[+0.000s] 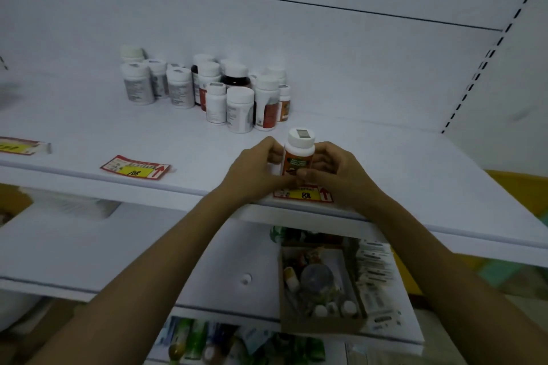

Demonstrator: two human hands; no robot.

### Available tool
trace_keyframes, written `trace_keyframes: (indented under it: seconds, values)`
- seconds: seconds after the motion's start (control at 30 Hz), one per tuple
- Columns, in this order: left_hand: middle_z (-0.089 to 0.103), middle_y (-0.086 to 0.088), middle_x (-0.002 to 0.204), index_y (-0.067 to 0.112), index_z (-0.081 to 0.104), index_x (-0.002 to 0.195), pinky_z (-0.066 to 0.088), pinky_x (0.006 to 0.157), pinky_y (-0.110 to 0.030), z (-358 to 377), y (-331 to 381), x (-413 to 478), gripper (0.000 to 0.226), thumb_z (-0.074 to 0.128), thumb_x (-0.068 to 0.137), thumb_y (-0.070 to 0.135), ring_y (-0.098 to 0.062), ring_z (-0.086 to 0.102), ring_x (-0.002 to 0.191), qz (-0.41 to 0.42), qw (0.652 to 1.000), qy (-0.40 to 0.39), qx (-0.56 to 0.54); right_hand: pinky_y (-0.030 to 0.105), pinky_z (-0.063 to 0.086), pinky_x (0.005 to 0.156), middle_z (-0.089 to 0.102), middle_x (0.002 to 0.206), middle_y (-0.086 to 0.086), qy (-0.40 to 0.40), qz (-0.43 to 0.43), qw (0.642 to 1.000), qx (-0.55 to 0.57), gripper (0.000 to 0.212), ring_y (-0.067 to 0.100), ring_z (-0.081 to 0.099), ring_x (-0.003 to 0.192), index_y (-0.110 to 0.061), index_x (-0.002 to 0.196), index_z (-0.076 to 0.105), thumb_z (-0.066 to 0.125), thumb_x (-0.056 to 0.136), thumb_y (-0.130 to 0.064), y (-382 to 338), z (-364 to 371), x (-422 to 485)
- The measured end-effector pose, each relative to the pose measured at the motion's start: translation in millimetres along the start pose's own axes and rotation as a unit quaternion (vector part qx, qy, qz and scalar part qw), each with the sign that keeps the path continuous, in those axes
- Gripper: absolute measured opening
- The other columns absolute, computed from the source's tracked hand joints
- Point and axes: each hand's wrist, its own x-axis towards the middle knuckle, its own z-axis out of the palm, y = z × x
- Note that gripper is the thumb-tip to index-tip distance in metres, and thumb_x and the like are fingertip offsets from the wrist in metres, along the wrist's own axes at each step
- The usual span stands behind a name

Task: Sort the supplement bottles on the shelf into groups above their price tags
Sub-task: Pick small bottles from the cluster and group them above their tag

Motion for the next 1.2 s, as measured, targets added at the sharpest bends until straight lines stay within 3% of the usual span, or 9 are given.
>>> trace_keyframes:
  seconds: [0.33, 0.5, 0.6, 0.73, 0.93, 1.2]
  values:
    - [0.061, 0.001, 0.118, 0.021, 0.048, 0.107, 0.049, 0.093, -0.035, 3, -1, 3, 0.047, 0.076, 0.071, 0.036, -0.011, 0.055, 0.101, -0.01, 1.0, -0.019, 0.008, 0.04, 0.056, 0.088, 0.067, 0.112, 0.011, -0.002, 0.001, 1.0, 0.008, 0.044, 0.023, 0.067, 0.1, -0.008, 0.115, 0.053, 0.074, 0.077, -0.014, 4, 0, 2]
    - [0.061, 0.002, 0.119, 0.021, 0.048, 0.108, 0.047, 0.088, -0.028, 3, -1, 2, 0.048, 0.076, 0.072, 0.035, -0.01, 0.054, 0.1, -0.005, 1.0, -0.016, 0.005, 0.041, 0.055, 0.088, 0.067, 0.112, 0.009, -0.005, -0.003, 1.0, 0.001, 0.046, 0.022, 0.066, 0.1, -0.012, 0.116, 0.052, 0.075, 0.077, -0.017, 2, 0, 1]
    - [0.06, 0.006, 0.117, 0.024, 0.048, 0.114, 0.045, 0.08, -0.018, -3, 2, 2, 0.058, 0.079, 0.067, 0.038, -0.006, 0.055, 0.099, -0.006, 0.999, -0.025, -0.033, 0.041, 0.053, 0.093, 0.063, 0.119, 0.003, 0.013, -0.002, 1.0, 0.004, 0.056, 0.018, 0.063, 0.107, -0.019, 0.125, 0.049, 0.074, 0.077, -0.029, -3, -2, 0]
    - [0.055, 0.008, 0.122, 0.025, 0.041, 0.134, 0.044, 0.094, -0.024, -24, 4, 2, 0.079, 0.079, 0.066, 0.042, -0.009, 0.053, 0.111, -0.014, 0.997, -0.051, -0.055, 0.032, 0.047, 0.099, 0.057, 0.12, -0.005, 0.06, -0.025, 0.997, -0.049, 0.058, 0.01, 0.056, 0.11, -0.024, 0.13, 0.047, 0.065, 0.08, -0.045, -26, -12, 6]
    - [0.056, 0.002, 0.126, 0.021, 0.046, 0.13, 0.046, 0.09, -0.025, -70, -4, 15, 0.061, 0.069, 0.078, 0.042, -0.011, 0.054, 0.106, 0.009, 1.0, 0.003, -0.008, 0.012, 0.044, 0.081, 0.061, 0.109, -0.007, 0.083, -0.123, 0.978, -0.148, 0.039, 0.005, 0.058, 0.098, -0.022, 0.12, 0.055, 0.064, 0.086, -0.039, -85, 2, 40]
    - [0.063, 0.0, 0.116, 0.019, 0.055, 0.12, 0.05, 0.09, -0.031, -134, -64, 39, 0.044, 0.066, 0.081, 0.037, -0.013, 0.06, 0.102, 0.013, 0.999, 0.015, 0.03, 0.034, 0.05, 0.085, 0.065, 0.108, -0.001, 0.019, -0.092, 0.947, -0.309, 0.035, 0.016, 0.059, 0.096, -0.02, 0.113, 0.059, 0.064, 0.084, -0.041, -135, 65, 116]
